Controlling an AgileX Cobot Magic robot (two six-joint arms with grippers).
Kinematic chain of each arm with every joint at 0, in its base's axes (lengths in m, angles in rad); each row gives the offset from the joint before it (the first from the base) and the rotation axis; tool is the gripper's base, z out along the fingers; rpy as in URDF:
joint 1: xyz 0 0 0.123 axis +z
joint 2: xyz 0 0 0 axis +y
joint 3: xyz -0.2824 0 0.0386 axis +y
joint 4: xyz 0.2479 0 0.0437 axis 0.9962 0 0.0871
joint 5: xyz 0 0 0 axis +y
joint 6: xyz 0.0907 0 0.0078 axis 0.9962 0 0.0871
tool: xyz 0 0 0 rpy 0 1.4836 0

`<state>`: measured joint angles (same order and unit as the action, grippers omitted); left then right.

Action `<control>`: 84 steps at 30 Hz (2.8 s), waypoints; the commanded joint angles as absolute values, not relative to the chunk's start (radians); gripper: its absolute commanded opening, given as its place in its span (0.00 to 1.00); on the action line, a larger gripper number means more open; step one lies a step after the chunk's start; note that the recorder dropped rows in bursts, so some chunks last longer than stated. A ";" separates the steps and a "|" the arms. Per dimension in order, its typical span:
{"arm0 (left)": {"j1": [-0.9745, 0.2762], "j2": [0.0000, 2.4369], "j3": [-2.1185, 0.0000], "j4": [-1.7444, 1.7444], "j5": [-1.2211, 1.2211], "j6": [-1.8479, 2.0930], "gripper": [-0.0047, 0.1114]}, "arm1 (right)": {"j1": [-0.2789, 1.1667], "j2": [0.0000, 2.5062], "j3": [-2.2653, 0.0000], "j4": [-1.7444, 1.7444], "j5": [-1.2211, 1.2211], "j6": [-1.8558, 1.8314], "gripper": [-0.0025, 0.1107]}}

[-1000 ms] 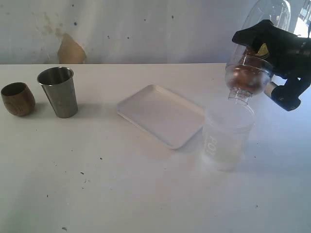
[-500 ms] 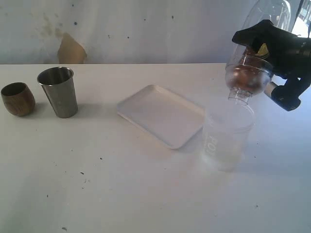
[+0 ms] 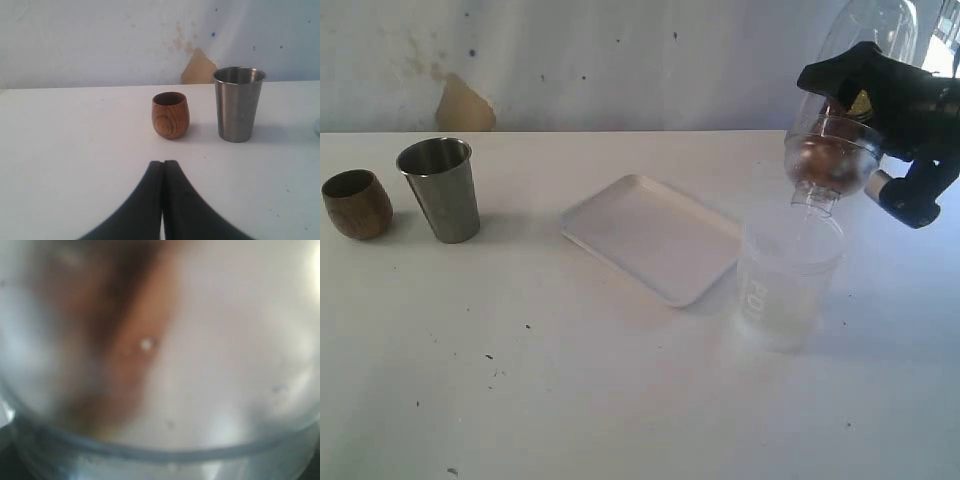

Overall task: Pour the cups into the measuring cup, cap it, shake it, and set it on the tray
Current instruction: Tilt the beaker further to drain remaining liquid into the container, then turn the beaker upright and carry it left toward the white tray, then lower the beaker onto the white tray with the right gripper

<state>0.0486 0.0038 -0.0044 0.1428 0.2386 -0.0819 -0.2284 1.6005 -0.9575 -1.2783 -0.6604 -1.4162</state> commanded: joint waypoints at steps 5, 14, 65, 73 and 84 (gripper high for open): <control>0.047 0.000 0.000 0.136 0.238 -0.085 0.04 | -0.231 1.595 -0.970 -1.258 -0.681 -1.474 0.02; 0.047 0.000 0.000 0.136 0.238 -0.085 0.04 | -0.231 1.595 -0.970 -1.258 -0.726 -1.503 0.02; 0.047 0.000 0.000 0.136 0.238 -0.085 0.04 | -0.222 1.597 -0.970 -0.910 -1.147 0.874 0.02; 0.047 0.000 0.000 0.136 0.238 -0.085 0.04 | -0.066 1.599 -1.060 -1.030 -0.813 1.171 0.02; 0.047 0.000 0.000 0.136 0.238 -0.085 0.04 | 0.242 1.892 -1.253 -1.024 -0.580 1.068 0.02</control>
